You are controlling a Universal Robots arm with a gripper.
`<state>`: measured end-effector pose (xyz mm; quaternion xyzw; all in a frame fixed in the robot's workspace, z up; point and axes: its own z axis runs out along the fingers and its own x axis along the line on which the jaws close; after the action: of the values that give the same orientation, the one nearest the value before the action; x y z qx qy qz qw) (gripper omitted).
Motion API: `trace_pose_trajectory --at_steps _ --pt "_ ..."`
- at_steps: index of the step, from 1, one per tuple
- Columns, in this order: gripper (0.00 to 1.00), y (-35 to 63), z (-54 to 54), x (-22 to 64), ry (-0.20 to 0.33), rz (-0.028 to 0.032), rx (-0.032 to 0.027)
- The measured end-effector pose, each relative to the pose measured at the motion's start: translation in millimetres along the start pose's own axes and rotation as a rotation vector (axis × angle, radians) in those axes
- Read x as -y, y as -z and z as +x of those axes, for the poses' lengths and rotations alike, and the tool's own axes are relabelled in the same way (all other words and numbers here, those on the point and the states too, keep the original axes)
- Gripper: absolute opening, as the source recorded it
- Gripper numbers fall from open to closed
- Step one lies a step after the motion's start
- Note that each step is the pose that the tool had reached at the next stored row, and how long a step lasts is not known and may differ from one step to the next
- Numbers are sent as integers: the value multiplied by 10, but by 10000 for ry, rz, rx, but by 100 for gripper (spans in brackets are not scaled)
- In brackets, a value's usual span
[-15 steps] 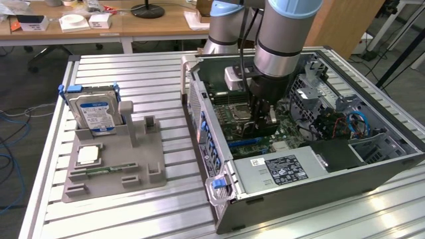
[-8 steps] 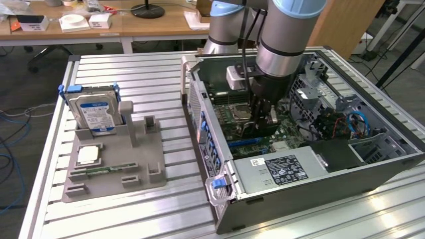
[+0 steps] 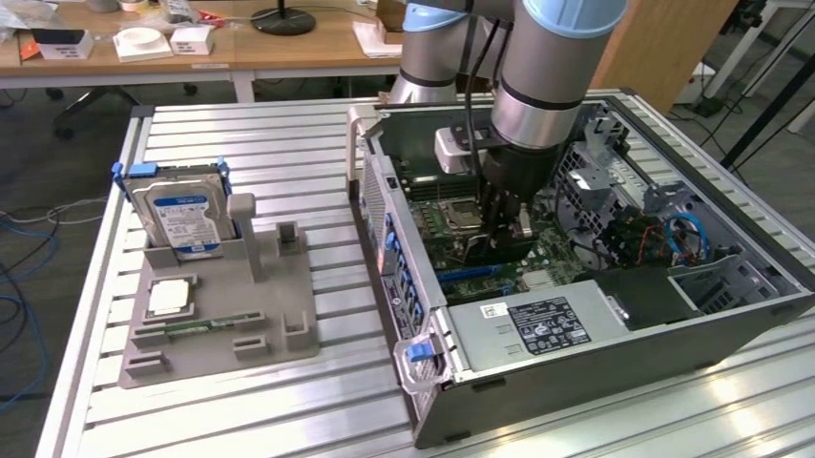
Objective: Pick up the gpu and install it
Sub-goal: 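Insert the gpu into the slot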
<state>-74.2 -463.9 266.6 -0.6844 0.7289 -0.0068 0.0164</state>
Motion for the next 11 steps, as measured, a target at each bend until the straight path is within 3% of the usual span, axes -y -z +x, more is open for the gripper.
trace_pose_trajectory --at_steps 11 --pt "26 -36 3 -73 -80 2 -1"
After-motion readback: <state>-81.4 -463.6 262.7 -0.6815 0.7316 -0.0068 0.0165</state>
